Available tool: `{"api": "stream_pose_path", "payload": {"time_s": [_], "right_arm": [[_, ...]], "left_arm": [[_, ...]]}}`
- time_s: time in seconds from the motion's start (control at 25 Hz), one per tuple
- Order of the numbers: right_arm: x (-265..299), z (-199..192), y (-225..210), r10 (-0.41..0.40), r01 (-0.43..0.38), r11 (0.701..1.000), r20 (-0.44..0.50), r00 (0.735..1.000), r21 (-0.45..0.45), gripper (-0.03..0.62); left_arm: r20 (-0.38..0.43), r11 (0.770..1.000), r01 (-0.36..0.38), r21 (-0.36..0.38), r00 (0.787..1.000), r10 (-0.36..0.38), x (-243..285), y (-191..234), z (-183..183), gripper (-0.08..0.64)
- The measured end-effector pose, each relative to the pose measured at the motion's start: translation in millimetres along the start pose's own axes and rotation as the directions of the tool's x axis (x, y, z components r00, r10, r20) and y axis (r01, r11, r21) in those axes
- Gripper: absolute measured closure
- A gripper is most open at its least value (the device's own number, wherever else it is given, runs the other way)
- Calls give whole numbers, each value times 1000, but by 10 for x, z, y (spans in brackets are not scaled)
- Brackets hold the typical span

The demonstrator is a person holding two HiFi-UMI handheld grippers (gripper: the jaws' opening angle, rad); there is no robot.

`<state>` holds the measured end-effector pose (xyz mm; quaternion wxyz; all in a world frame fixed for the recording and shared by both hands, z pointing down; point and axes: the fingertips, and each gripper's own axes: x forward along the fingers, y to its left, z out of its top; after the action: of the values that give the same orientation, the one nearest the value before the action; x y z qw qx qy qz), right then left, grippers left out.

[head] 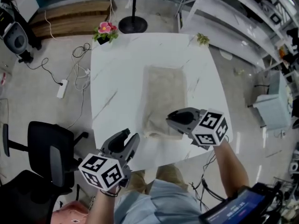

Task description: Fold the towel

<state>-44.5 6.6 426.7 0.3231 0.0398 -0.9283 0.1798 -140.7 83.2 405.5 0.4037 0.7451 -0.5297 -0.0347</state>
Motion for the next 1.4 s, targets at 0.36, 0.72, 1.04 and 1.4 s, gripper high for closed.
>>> {"api": "stream_pose_path", "payload": {"time_s": [0.36, 0.72, 1.04, 1.4], "right_arm": [[103, -1330, 114, -69, 37, 993, -301, 951, -112, 545], [-46, -1474, -69, -72, 58, 997, -291, 954, -56, 571], [-150, -1445, -2, 66, -74, 997, -302, 951, -15, 571], [-559, 30, -1748, -94, 96, 989, -29, 995, 114, 390]], "left_arm": [[-234, 971, 112, 210, 970, -61, 825, -309, -521, 417], [-393, 958, 68, 279, 918, 49, 948, -58, -1210, 471], [-418, 959, 45, 279, 905, 79, 946, -4, -1264, 509], [-298, 955, -129, 268, 931, 209, 758, -69, -902, 483]]}}
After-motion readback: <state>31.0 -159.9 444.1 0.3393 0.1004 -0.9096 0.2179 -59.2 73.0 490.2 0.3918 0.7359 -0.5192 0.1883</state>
